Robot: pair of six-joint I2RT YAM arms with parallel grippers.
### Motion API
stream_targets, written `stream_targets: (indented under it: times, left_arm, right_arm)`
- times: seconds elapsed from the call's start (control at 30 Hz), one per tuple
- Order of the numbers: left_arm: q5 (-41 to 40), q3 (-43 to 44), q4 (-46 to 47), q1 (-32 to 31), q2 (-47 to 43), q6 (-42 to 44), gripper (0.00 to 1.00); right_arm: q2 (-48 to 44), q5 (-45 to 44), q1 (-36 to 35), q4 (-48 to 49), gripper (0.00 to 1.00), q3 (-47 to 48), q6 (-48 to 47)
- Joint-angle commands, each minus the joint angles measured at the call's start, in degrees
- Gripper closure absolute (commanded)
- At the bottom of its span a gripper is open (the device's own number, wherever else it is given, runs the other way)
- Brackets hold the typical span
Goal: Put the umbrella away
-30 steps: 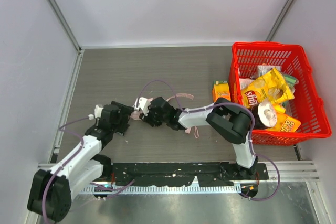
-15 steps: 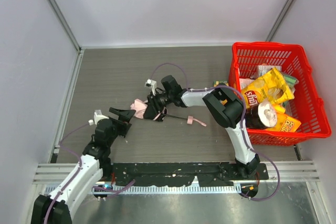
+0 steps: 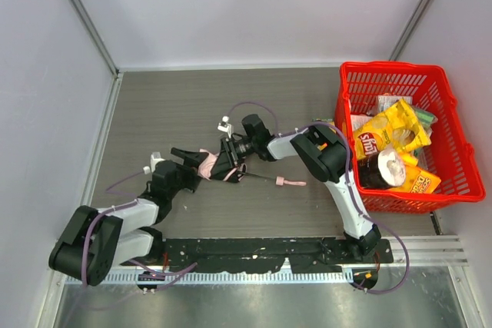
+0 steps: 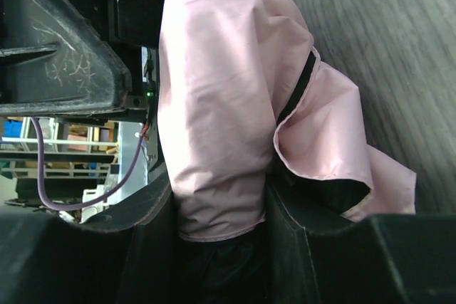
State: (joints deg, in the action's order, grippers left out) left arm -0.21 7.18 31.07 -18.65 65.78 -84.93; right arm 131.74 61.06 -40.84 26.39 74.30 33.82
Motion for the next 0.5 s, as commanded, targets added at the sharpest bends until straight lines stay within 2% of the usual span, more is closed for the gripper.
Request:
stream_targets:
  times: [0.0,0.07,0.17,0.23,0.33,0.47]
  left_arm:
    - [1.08,1.61,-0.2,-4.01,3.83,-7.43,0.0]
    - [-1.0,2.66,-8.88,-5.77,0.86,-10.25,0.0]
    - [-8.03,5.38,-26.79,-8.06,-8.17,-12.72,0.0]
    - [-11.03,7.14,-34.9,-8.15,-10.75,-13.07,0.01]
    - [-11.4,7.23,-35.82,-8.15,-9.27,-14.12,0.0]
    - [-12.18,7.58,-32.13,-7.89,-4.44,-11.85,0.0]
  right_arm:
    - [4.31,-2.95,-1.7,-0.91,0.99,-2.67,4.85]
    - [4.05,-3.84,-1.7,0.67,0.99,-2.41,6.77]
    - [3.09,-3.67,-1.87,10.65,0.99,-3.63,14.4]
    - [2.56,-3.14,-2.14,14.9,0.99,-3.99,17.4]
    - [2.2,-1.12,-3.19,22.45,0.99,-4.08,22.06]
    - [1.15,0.38,-3.81,24.4,0.99,-5.12,22.16]
